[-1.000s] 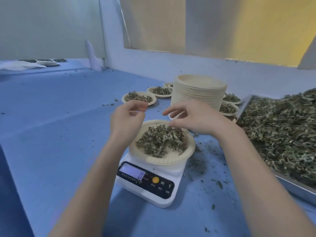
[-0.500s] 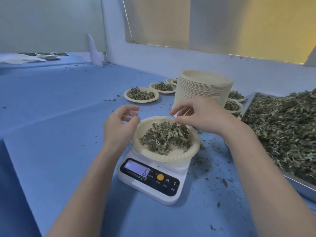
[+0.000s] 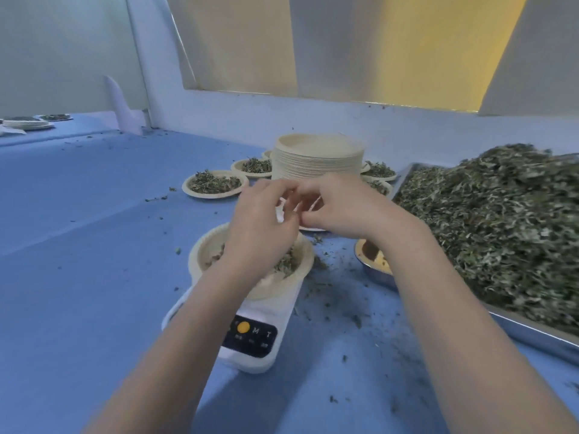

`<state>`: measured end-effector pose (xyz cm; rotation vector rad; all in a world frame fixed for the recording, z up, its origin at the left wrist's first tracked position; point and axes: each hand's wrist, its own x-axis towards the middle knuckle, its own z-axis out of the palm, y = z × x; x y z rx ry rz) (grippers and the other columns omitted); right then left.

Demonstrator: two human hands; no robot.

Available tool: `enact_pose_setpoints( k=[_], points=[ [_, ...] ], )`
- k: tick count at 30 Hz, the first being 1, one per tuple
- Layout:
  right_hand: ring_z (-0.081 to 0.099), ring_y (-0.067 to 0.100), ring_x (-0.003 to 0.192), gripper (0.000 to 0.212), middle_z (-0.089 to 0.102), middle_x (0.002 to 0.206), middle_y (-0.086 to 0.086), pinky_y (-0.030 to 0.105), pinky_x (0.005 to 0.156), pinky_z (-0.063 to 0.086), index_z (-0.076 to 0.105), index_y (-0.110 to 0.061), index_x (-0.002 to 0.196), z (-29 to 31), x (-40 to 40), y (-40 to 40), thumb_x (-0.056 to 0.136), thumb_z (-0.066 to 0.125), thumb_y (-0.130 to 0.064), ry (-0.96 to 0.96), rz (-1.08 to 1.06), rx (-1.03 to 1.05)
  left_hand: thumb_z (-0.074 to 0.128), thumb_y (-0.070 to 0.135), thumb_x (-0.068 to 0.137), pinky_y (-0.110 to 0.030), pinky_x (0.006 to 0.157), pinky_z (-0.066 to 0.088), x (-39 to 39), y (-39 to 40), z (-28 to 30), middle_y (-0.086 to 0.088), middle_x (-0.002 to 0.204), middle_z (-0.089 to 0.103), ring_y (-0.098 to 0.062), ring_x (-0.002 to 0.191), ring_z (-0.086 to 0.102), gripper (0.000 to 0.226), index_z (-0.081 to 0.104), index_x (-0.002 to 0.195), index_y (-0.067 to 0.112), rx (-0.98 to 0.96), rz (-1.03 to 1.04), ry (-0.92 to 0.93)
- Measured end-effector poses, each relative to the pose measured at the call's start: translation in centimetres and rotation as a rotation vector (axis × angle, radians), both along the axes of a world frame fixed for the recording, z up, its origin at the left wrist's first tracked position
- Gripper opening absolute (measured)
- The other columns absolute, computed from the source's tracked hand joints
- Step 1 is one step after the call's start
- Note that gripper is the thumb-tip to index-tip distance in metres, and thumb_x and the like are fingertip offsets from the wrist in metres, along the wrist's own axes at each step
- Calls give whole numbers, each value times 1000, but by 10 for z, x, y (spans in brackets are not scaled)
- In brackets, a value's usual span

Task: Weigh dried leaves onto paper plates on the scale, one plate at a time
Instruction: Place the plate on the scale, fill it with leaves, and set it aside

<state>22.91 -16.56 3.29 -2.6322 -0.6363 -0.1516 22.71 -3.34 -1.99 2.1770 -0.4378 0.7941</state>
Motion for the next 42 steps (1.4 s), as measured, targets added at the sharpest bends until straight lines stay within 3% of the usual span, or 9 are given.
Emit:
enact_pose_setpoints(
  k=[8, 13, 17, 19, 23, 29, 35, 37, 42],
  points=[
    [60, 14, 87, 21, 67, 96, -3, 26, 74, 45, 69, -29, 101, -1, -25, -127, 84, 64, -18, 54, -267, -176, 51, 1, 80, -20, 68, 39, -1, -121, 2, -2, 97, 61, -19, 90, 54, 37, 63, 111, 18, 115, -280, 203],
    [57, 14, 102, 34, 63, 117, -3, 24, 86, 44, 62, -27, 122, -28, -27, -185, 88, 64, -28, 198, -366, -304, 47, 0, 86, -36, 79, 48, 19, -165, -16, -12, 112, 59, -26, 100, 55, 35, 53, 119, 10, 478, -169, 503],
    [55, 20, 110, 45, 53, 135, 2, 26, 84, 46, 49, -26, 136, -46, -12, -198, 93, 53, -15, 279, -374, -385, 46, 2, 86, -31, 68, 45, 28, -177, -24, -9, 102, 61, -24, 88, 56, 32, 54, 115, 11, 570, -114, 635],
    [57, 20, 104, 49, 50, 137, 5, 28, 78, 50, 49, -23, 136, -50, 2, -195, 91, 46, -3, 250, -361, -379, 50, 4, 87, -31, 65, 44, 29, -179, -25, -9, 106, 59, -23, 84, 53, 35, 52, 122, 12, 590, -117, 661],
    [47, 27, 125, 60, 39, 144, 10, 39, 98, 46, 41, -15, 142, -58, 43, -183, 87, 43, 7, 163, -315, -429, 46, 10, 87, -28, 67, 45, 30, -180, -26, -7, 107, 60, -19, 82, 52, 37, 49, 124, 10, 625, -155, 690],
    [43, 34, 123, 51, 39, 135, 15, 43, 101, 41, 40, -10, 140, -80, 89, -167, 91, 54, -14, 197, -329, -577, 64, 16, 78, -26, 62, 43, 28, -178, -23, -3, 89, 61, -19, 81, 55, 41, 55, 118, 11, 571, -149, 735],
    [58, 27, 102, 30, 57, 120, 8, 32, 80, 49, 64, -12, 114, -70, 79, -166, 87, 53, -4, 201, -271, -492, 66, 10, 74, -24, 55, 42, 31, -174, -21, -4, 93, 63, -20, 80, 53, 46, 56, 119, 12, 553, -126, 746],
    [58, 25, 106, 48, 54, 128, 6, 36, 86, 51, 61, -21, 123, -60, 71, -170, 86, 42, 4, 210, -240, -421, 62, 9, 76, -25, 50, 39, 33, -174, -21, -2, 86, 57, -21, 81, 53, 48, 50, 123, 11, 545, -124, 759],
    [52, 28, 113, 57, 46, 136, 11, 40, 94, 47, 43, -21, 140, -62, 55, -175, 89, 38, 4, 256, -198, -653, 60, 13, 81, -28, 61, 41, 32, -172, -24, -7, 92, 60, -23, 83, 55, 46, 45, 125, 11, 546, -150, 762]
  ],
)
